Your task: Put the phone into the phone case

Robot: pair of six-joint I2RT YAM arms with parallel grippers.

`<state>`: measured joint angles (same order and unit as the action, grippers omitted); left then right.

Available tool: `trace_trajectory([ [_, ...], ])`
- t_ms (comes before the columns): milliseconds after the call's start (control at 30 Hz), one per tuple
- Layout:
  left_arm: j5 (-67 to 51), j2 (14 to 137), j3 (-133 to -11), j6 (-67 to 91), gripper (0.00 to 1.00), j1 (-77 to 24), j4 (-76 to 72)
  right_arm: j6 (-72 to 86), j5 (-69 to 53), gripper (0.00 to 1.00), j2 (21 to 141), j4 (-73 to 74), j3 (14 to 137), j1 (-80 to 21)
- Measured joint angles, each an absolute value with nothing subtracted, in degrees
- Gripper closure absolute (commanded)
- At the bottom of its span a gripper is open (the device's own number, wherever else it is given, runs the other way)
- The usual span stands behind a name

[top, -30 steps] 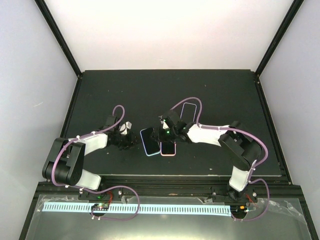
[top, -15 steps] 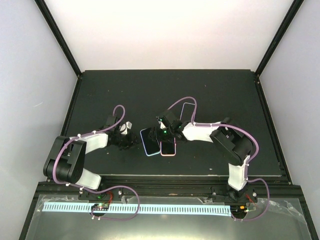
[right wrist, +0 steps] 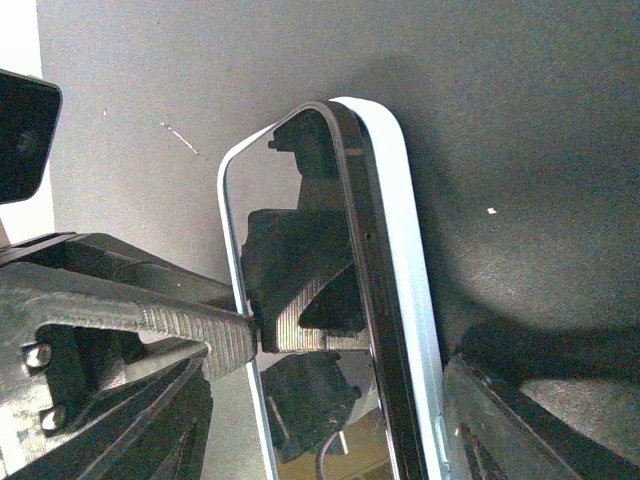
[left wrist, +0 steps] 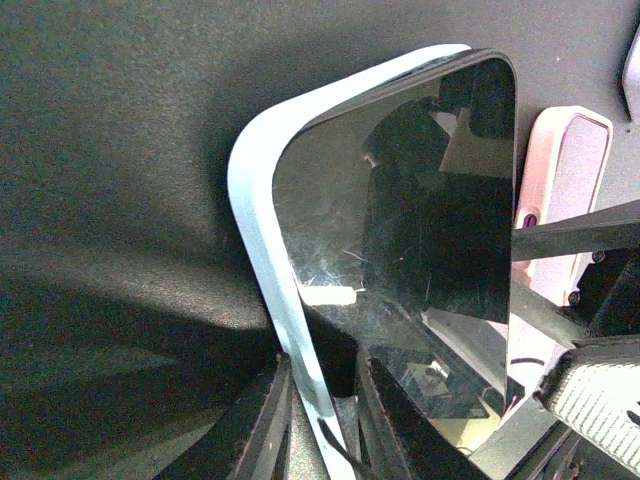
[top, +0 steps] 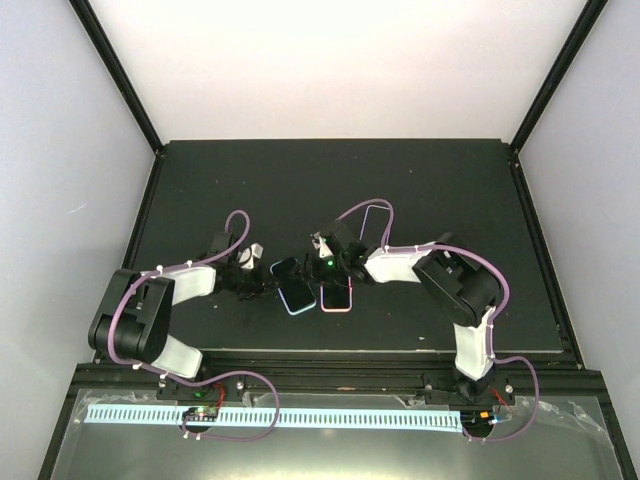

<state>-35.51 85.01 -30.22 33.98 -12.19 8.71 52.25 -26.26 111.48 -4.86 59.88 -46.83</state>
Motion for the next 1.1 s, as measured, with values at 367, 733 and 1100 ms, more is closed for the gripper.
trace_trajectory([
  [367, -35.3, 84.4, -29.8, 33.1, 0.78, -11.9, 8.4, 59.7, -31.8, 0.37, 111.6, -14.8, 55.5, -45.4],
  [733, -34.7, 82.5, -28.0, 33.0, 0.81, -11.4, 7.4, 66.5, -33.6, 0.38, 112.9, -23.6, 52.7, -44.9],
  [1100, -34.2, 80.9, -26.2, 33.4, 0.83, -11.2, 6.4, 69.5, -34.9, 0.38, 112.9, -29.4, 50.3, -44.8],
])
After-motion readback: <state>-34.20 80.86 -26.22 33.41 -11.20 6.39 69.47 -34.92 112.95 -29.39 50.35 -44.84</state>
